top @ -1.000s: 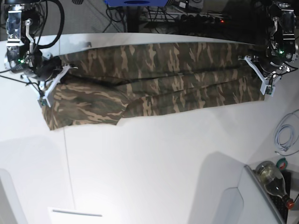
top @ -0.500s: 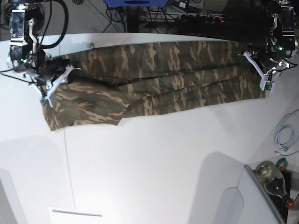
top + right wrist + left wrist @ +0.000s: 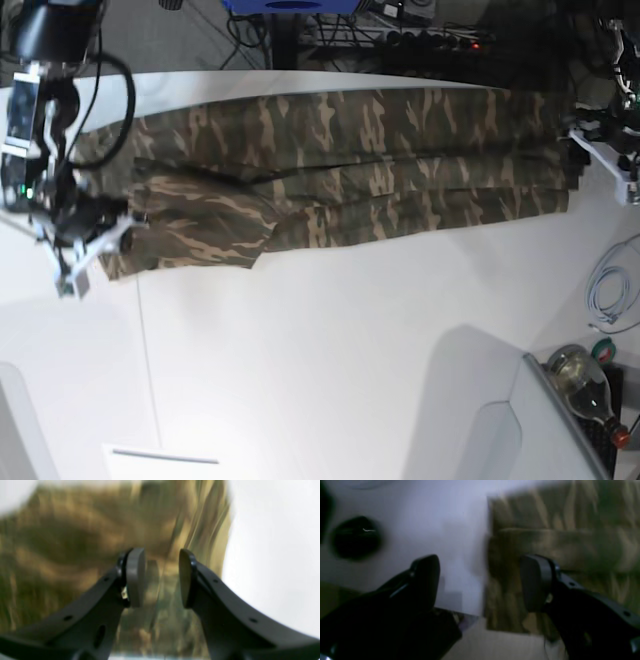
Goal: Layout the t-shirt on the table in an organized manner, then fold the t-shirt properly
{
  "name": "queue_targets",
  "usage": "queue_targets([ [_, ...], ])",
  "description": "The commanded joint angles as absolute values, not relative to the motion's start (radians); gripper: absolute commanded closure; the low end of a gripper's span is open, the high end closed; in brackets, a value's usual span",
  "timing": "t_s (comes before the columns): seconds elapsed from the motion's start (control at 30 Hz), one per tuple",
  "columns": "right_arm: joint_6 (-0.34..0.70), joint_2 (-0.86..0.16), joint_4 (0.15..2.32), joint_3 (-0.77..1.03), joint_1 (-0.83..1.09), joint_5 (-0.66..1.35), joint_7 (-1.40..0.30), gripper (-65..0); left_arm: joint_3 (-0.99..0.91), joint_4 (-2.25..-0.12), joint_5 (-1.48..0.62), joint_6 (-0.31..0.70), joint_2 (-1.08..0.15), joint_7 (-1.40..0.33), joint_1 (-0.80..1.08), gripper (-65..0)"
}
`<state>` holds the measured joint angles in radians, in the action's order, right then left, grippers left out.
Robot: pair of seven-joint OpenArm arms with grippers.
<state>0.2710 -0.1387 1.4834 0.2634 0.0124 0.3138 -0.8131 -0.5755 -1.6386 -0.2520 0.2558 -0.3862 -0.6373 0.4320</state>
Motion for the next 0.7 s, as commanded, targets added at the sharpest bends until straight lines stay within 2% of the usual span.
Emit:
queue_targets([
  [0.0,0.272,-0.147,1.443,0.266,-0.041,0.323,-0.773,-21.3,-0.598,-1.679,-0.255,0.251,-0.367,-0.625,0.437,-46.7],
  [0.03,0.272,-0.147,1.380,0.265,-0.081,0.323,-0.739,-20.6,-0.607,-1.696,-0.255,0.251,-0.341,-0.625,0.437,-42.9],
  [0.07,0.272,-0.150,1.317,0.263,-0.116,0.321,-0.702,-17.6,-0.599,-1.702,-0.249,0.251,-0.323,-0.625,0.432,-36.2],
  [0.1,0.272,-0.163,1.250,0.260,-0.148,0.321,-0.668,-11.7,-0.588,-1.695,-0.249,0.251,-0.311,-0.622,0.427,-25.7],
  [0.17,0.272,-0.174,1.136,0.257,-0.208,0.321,-0.631,0.0,-0.562,-1.669,-0.249,0.251,-0.295,-0.619,0.417,0.0],
  [0.27,0.272,-0.179,1.026,0.257,-0.259,0.321,-0.602,-1.7,-0.564,-1.639,-0.249,0.251,-0.263,-0.619,0.407,0.0],
  [0.5,0.272,-0.180,1.010,0.259,-0.260,0.321,-0.565,-0.8,-0.562,-1.603,-0.248,0.251,-0.254,-0.618,0.427,0.0],
  [0.57,0.272,-0.182,0.987,0.263,-0.265,0.321,-0.556,-0.8,-0.561,-1.543,-0.248,0.249,-0.259,-0.615,0.406,0.0],
  [0.67,0.271,-0.205,0.892,0.259,-0.268,0.321,-0.455,-0.8,-0.559,-1.391,-0.209,0.249,-0.259,-0.605,0.329,0.0],
])
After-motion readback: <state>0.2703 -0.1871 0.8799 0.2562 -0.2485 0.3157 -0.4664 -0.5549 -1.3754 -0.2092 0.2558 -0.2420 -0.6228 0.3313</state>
